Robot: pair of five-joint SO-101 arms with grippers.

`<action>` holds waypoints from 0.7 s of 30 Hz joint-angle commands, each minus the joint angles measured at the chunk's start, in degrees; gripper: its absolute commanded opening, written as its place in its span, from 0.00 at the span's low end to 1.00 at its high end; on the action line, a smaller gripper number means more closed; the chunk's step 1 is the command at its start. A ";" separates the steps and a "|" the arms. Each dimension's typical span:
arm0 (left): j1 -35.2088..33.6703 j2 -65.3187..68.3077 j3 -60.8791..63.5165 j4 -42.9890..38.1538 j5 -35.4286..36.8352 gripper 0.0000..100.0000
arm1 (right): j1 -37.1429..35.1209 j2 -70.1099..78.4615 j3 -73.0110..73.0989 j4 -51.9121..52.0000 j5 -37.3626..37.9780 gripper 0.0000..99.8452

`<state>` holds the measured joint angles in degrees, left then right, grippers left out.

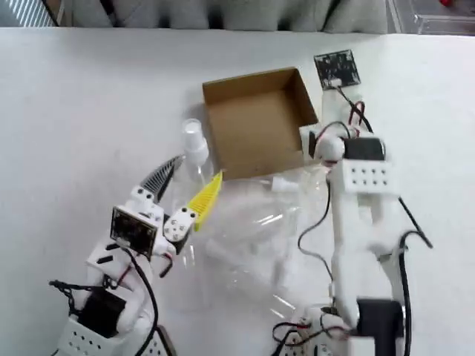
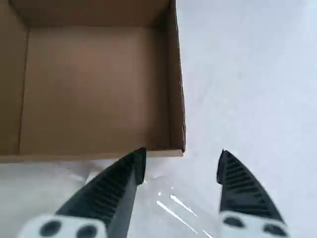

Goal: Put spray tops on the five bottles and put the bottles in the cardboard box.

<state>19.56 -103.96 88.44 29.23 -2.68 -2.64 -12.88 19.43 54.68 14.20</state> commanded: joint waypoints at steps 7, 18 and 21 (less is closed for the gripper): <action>0.48 -0.57 1.14 -2.81 -0.26 0.02 | 0.66 20.88 -18.37 0.13 0.26 0.22; 0.04 -0.57 3.25 -7.47 -0.26 0.02 | -0.40 35.74 -26.29 2.68 -7.82 0.07; 0.04 -0.57 3.16 -7.47 -0.26 0.02 | -1.10 35.47 -26.37 5.14 -8.09 0.02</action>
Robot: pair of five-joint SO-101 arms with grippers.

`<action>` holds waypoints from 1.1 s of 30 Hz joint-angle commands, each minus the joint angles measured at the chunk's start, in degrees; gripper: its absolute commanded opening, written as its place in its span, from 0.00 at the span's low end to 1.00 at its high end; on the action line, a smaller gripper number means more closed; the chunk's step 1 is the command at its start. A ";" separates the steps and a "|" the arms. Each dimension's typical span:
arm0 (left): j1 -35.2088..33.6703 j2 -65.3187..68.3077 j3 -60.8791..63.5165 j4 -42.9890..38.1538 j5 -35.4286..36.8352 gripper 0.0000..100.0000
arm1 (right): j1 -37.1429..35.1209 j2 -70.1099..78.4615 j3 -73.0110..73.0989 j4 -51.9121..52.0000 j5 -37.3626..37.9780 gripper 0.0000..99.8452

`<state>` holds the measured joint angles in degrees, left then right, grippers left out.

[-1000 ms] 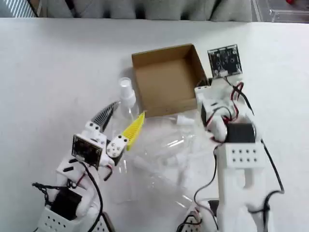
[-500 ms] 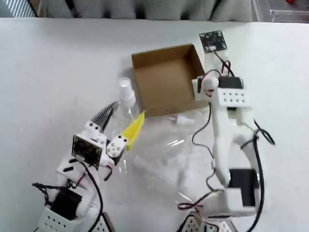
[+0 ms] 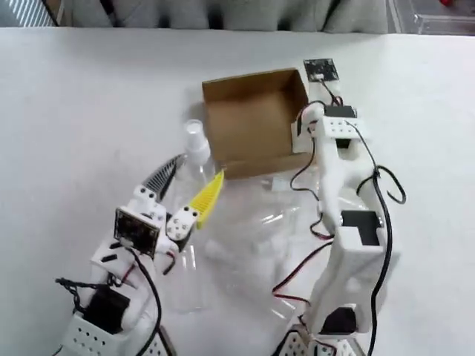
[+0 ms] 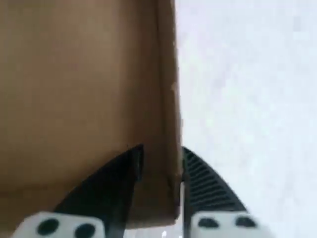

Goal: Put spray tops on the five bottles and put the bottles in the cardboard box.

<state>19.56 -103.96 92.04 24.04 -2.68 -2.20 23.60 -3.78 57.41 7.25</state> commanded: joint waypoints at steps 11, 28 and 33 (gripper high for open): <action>-0.04 -0.57 -0.53 -2.29 -0.26 0.02 | -4.62 -6.64 -2.64 15.25 -1.67 0.06; -4.62 -0.22 -2.99 -3.96 -0.09 0.02 | -6.81 -16.04 -9.41 30.02 -1.67 0.15; -6.02 -0.22 -5.27 -3.52 5.10 0.02 | -6.73 -22.99 -8.88 36.44 -1.67 0.01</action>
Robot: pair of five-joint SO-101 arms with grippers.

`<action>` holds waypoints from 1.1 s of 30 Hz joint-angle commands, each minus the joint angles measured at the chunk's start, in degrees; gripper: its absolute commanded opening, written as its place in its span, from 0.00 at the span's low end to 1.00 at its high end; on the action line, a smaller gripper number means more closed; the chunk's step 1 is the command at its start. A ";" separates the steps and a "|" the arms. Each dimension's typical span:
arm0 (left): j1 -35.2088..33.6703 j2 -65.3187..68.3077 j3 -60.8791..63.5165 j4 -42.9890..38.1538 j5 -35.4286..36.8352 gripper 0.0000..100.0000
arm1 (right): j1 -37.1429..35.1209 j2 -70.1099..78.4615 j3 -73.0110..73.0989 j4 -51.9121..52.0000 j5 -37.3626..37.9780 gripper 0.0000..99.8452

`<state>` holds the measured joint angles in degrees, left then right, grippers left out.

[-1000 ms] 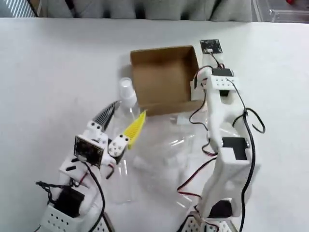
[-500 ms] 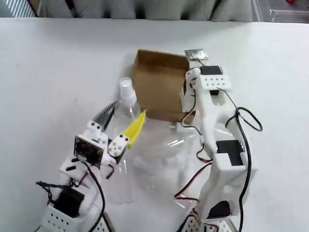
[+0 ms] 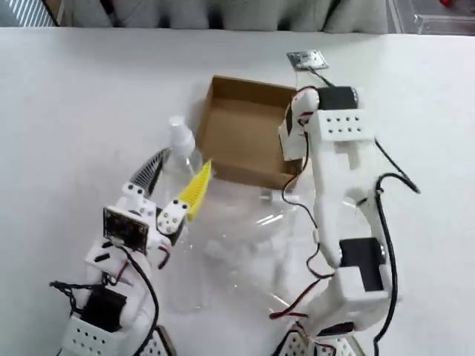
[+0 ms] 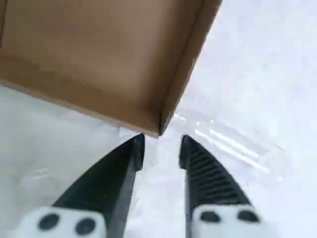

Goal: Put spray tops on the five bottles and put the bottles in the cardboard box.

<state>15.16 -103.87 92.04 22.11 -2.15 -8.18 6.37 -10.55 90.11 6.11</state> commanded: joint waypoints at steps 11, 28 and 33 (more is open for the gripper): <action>-6.99 14.02 -15.56 -1.49 12.84 0.02 | -6.02 -25.54 10.55 8.31 -0.44 0.02; -10.07 54.90 -46.59 2.81 26.64 0.02 | -17.63 -56.22 33.23 -4.88 -0.26 0.02; -9.89 59.47 -57.93 12.75 26.73 0.02 | -25.27 -63.78 39.65 -13.41 -0.35 0.02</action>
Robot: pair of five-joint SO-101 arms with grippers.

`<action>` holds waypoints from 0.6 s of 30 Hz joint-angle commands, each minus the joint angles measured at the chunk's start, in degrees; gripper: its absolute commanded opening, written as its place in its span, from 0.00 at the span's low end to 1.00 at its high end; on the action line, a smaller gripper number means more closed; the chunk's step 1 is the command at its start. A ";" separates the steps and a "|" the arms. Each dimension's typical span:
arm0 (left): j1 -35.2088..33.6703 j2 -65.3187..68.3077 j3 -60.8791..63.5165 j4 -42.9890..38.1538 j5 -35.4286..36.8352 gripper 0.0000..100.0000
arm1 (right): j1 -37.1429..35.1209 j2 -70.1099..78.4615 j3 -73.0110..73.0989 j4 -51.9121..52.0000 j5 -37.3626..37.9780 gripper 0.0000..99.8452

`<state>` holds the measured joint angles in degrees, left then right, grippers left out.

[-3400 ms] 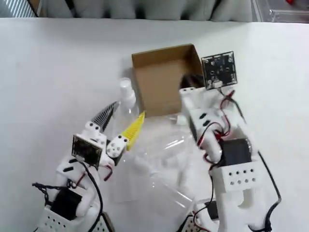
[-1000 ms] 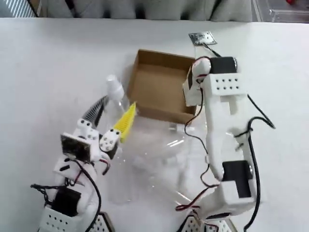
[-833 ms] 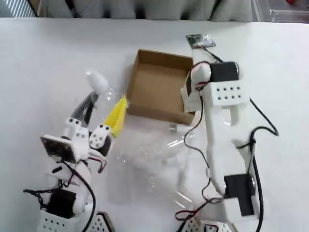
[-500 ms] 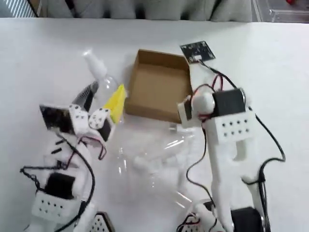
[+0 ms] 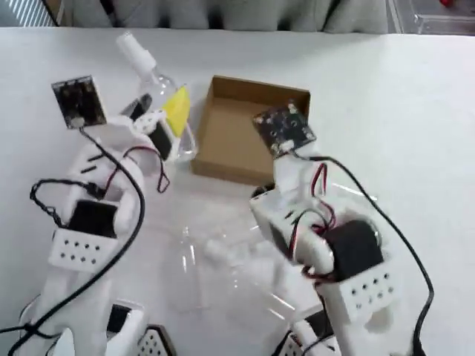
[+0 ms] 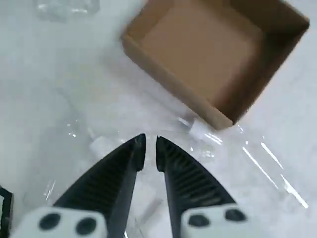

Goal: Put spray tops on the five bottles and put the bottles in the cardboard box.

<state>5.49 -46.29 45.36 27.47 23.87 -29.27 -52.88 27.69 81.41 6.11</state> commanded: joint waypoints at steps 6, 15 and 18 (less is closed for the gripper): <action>2.68 1.27 -16.53 18.20 0.53 0.02 | -14.37 -17.71 11.96 -15.60 -0.09 0.02; 10.15 -18.15 -7.38 20.40 -5.89 0.02 | -24.22 -36.88 34.73 -34.42 -0.09 0.02; 11.82 -21.58 -4.40 19.34 -5.89 0.02 | -24.40 -39.43 38.59 -38.20 -0.09 0.02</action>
<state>14.90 -62.11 39.12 49.80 18.68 -52.75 -90.33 64.53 47.38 6.11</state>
